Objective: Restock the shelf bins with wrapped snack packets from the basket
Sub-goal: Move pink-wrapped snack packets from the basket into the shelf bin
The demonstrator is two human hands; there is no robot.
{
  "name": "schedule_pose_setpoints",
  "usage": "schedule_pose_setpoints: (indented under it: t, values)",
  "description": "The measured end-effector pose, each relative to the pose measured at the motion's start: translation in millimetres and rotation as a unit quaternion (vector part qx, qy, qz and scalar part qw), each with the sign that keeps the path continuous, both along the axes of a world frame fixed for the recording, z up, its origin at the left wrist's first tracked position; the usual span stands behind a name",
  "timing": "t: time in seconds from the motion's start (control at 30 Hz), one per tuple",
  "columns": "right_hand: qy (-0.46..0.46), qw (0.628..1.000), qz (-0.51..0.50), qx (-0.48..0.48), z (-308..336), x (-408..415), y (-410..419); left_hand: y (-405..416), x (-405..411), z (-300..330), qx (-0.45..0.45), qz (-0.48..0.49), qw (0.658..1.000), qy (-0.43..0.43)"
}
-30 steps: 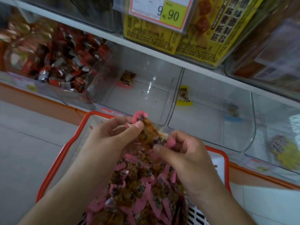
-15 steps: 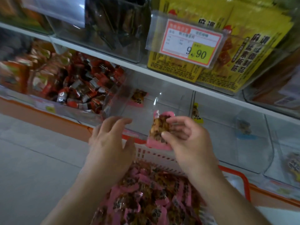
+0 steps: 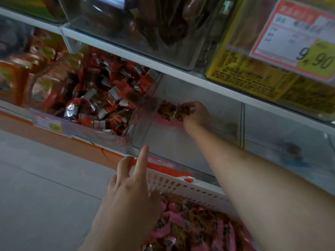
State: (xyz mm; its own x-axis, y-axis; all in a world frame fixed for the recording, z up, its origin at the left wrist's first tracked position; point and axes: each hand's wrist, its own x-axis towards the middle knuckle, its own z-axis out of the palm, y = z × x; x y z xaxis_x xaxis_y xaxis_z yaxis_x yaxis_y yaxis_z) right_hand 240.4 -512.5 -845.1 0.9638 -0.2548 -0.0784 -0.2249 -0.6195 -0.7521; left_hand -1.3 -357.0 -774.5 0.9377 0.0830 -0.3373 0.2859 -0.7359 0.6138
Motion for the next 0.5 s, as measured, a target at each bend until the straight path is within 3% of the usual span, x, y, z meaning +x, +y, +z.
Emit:
schedule_pose_setpoints:
  t: [0.23,0.3,0.43,0.5]
  values:
    - [0.044,0.982,0.027,-0.181,2,-3,-2,-3,3,1,0.011,0.003,1.000,0.009]
    - [0.013,0.971,0.051,-0.232,7,-11,-1,-4,2,2,0.017,-0.003,1.000,0.010]
    - [-0.117,0.922,0.245,-0.277,2,-34,15,-4,4,5,0.015,-0.005,1.000,0.018]
    - [-0.127,0.899,0.317,-0.274,-3,-39,23,-5,3,7,0.012,-0.006,1.000,0.018]
